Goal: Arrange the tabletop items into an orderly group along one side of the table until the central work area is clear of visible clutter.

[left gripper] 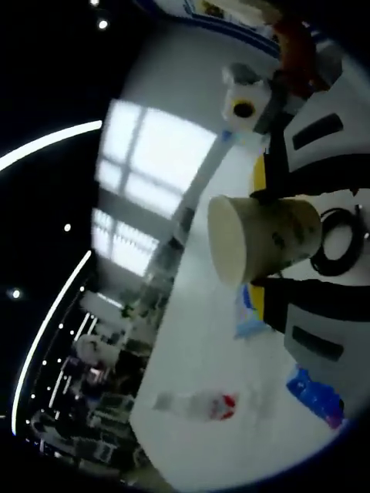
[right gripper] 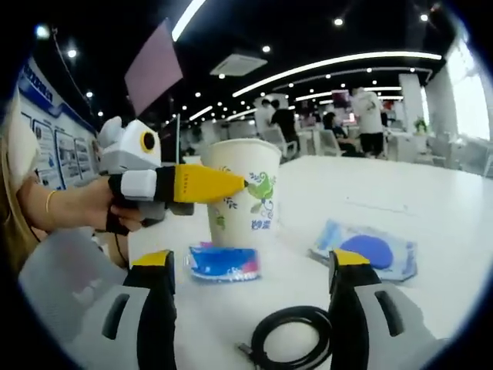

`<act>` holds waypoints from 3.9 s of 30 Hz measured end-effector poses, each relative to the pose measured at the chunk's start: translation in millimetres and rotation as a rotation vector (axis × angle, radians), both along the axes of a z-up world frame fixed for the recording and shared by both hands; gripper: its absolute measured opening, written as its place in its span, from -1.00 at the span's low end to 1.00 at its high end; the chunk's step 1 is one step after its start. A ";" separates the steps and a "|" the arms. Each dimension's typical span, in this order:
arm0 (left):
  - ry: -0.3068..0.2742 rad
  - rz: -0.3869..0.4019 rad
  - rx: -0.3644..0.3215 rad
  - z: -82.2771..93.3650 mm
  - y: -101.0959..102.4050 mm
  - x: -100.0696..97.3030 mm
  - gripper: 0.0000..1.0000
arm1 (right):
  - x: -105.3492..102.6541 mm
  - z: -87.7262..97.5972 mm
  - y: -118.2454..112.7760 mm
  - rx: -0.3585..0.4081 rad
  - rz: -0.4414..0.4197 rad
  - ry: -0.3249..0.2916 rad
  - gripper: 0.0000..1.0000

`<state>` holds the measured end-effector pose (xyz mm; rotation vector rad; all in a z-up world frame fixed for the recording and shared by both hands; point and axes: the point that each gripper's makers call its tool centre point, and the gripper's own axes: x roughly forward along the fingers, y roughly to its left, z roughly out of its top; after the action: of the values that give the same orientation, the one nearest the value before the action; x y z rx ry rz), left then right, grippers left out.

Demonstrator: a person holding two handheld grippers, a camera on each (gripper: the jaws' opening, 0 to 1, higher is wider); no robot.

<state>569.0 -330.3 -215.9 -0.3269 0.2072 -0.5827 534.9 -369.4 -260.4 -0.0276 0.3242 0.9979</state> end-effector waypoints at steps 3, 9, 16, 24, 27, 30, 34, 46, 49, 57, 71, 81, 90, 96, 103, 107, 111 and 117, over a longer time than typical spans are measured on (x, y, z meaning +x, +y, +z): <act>-0.051 0.027 0.125 -2.9 5.1 4.8 -0.24 | 0.4 -3.9 -2.5 -0.007 -0.009 0.013 0.76; -0.080 0.068 0.206 -8.1 10.4 18.7 -0.24 | 2.7 -10.8 -9.1 -0.016 -0.028 0.037 0.79; -0.097 0.148 0.271 -17.1 26.3 48.7 -0.24 | 7.4 -20.2 -18.5 -0.023 -0.058 0.068 0.80; -0.090 0.201 0.284 -33.0 38.7 82.8 -0.24 | 14.7 -38.2 -31.8 -0.045 -0.098 0.123 0.85; -0.097 0.216 0.299 -40.6 44.7 96.9 -0.24 | 16.1 -43.0 -34.5 -0.055 -0.107 0.135 0.87; -0.108 0.225 0.331 -48.2 51.0 109.3 -0.24 | 18.1 -49.8 -38.4 -0.069 -0.115 0.148 0.86; -0.115 0.235 0.334 -57.0 56.8 122.3 -0.24 | 22.0 -67.1 -47.5 -0.101 -0.126 0.187 0.84; -0.103 0.238 0.378 -89.6 68.4 149.4 -0.23 | 30.8 -99.7 -63.9 -0.140 -0.173 0.257 0.77; -0.099 0.246 0.372 -95.3 70.4 152.5 -0.23 | 31.5 -106.0 -65.9 -0.149 -0.179 0.268 0.73; -0.089 0.249 0.396 -112.8 69.3 153.5 -0.23 | 31.1 -115.9 -70.4 -0.143 -0.214 0.308 0.67; -0.056 0.254 0.459 -133.8 69.8 149.7 -0.23 | 26.6 -125.0 -74.7 -0.159 -0.237 0.345 0.58; -0.028 0.263 0.445 -137.9 72.5 149.5 -0.06 | 26.0 -125.7 -76.5 -0.165 -0.250 0.351 0.54; -0.044 0.250 0.432 -125.8 66.7 147.2 0.10 | 24.9 -124.5 -76.6 -0.154 -0.253 0.359 0.52; 0.007 0.259 0.435 -126.3 68.0 137.0 0.17 | 24.9 -121.5 -73.7 -0.140 -0.245 0.358 0.52; 0.015 0.220 0.453 -120.0 57.5 119.7 0.21 | 27.2 -117.0 -72.3 -0.139 -0.238 0.347 0.53; 0.032 0.206 0.445 -116.3 55.9 110.6 0.28 | 28.9 -112.1 -71.7 -0.149 -0.229 0.328 0.52; 0.049 0.200 0.420 -110.7 56.6 101.2 0.37 | 29.6 -107.8 -69.8 -0.156 -0.218 0.312 0.52; 0.047 0.189 0.383 -97.1 54.9 90.6 0.61 | 28.9 -104.4 -67.5 -0.180 -0.196 0.292 0.50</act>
<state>659.7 -275.3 -313.0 0.0117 0.3240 -0.3388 563.8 -436.9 -364.7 -0.0125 0.6712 0.7753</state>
